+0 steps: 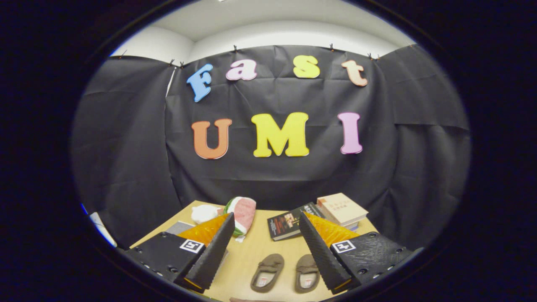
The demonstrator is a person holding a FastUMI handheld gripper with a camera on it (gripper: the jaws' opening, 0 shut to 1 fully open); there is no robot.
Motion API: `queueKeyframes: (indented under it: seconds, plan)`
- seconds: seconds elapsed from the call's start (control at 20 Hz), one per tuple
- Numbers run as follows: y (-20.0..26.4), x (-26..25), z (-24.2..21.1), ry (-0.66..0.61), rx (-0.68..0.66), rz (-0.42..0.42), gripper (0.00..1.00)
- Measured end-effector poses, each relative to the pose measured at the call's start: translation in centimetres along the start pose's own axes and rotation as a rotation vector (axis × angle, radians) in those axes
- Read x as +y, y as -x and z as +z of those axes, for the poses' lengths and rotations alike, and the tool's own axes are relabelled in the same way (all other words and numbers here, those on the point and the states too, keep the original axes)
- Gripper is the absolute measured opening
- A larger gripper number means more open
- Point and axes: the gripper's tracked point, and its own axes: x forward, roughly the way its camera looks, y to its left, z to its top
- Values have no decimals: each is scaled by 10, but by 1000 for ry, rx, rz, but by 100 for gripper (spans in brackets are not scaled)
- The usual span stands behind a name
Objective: Open the storage box then place both shoes into the box .Put the left shoe in first, then the right shoe, with the right side of both shoes facing outward in a uniform manner.
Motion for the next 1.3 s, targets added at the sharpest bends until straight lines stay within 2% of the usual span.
queueKeyframes:
  seconds: [0.25,0.55,0.9,1.1,1.3]
  plan:
    - [-48,40,-51,-33,169,80,95]
    - [-85,96,-125,-44,353,235,96]
    - [-110,123,-191,-100,531,289,95]
    - [-118,130,-215,-163,603,324,95]
    - [-122,139,-226,-308,683,380,97]
